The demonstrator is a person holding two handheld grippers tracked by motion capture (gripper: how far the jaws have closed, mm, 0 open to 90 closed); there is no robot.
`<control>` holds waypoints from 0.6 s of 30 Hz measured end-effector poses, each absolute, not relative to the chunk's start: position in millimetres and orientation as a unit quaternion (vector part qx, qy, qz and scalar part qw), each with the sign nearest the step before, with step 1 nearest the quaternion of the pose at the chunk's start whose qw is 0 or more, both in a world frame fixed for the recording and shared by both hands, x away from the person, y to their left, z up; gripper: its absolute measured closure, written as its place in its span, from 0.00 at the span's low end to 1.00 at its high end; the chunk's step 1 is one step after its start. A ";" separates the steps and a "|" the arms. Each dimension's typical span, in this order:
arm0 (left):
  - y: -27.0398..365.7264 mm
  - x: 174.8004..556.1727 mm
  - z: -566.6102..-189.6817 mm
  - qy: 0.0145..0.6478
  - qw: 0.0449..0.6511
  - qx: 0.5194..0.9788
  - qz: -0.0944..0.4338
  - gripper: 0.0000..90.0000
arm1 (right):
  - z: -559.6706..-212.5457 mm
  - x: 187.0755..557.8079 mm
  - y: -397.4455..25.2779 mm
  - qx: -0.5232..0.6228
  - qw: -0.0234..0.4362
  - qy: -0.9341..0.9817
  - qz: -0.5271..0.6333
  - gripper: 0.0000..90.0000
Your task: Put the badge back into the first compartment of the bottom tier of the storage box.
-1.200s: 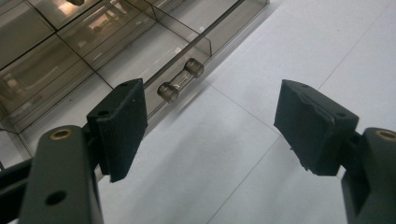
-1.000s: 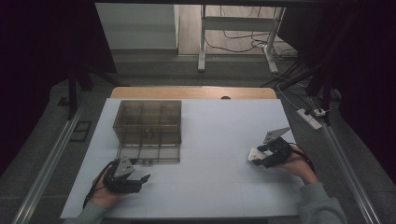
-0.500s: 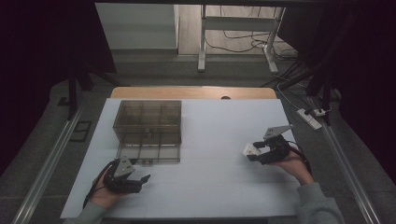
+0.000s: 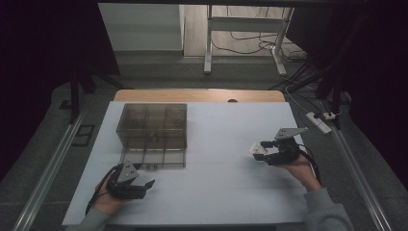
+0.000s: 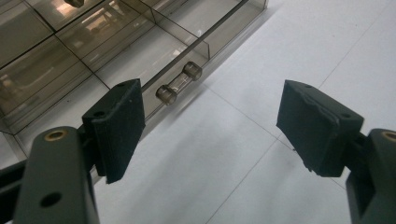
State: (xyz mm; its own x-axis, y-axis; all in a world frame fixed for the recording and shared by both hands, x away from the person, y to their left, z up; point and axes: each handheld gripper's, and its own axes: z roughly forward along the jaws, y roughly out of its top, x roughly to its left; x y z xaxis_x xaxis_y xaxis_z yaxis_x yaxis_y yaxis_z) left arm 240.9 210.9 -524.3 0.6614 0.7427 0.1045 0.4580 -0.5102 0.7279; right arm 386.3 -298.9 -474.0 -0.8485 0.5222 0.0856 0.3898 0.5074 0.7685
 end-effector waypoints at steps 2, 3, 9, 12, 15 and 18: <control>211.1 240.9 -524.1 0.355 0.344 0.844 0.207 0.26 | -472.4 385.3 -295.7 0.264 0.079 0.861 0.426 0.37; 211.1 241.0 -524.1 0.356 0.345 0.844 0.206 0.26 | -471.0 384.7 -293.6 0.265 0.078 0.859 0.432 0.37; 211.4 240.9 -523.8 0.357 0.346 0.843 0.206 0.26 | -459.8 378.6 -278.3 0.251 0.087 0.851 0.454 0.37; 211.3 240.9 -523.7 0.357 0.347 0.843 0.206 0.26 | -458.7 376.2 -272.1 0.248 0.093 0.850 0.455 0.37; 211.7 240.9 -523.5 0.357 0.347 0.842 0.206 0.26 | -458.5 375.4 -267.8 0.250 0.096 0.849 0.456 0.37; 212.0 241.0 -523.5 0.358 0.347 0.842 0.207 0.26 | -458.9 374.7 -263.7 0.251 0.100 0.846 0.460 0.37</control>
State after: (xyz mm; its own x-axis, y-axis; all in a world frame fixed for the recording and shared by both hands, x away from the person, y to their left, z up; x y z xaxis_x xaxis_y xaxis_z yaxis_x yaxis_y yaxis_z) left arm 241.0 212.0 -523.5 0.6585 0.7458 0.1003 0.4587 -0.5035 0.7322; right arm 374.7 -263.7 -458.9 -0.8543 0.5162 0.0612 0.3316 0.4506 0.8288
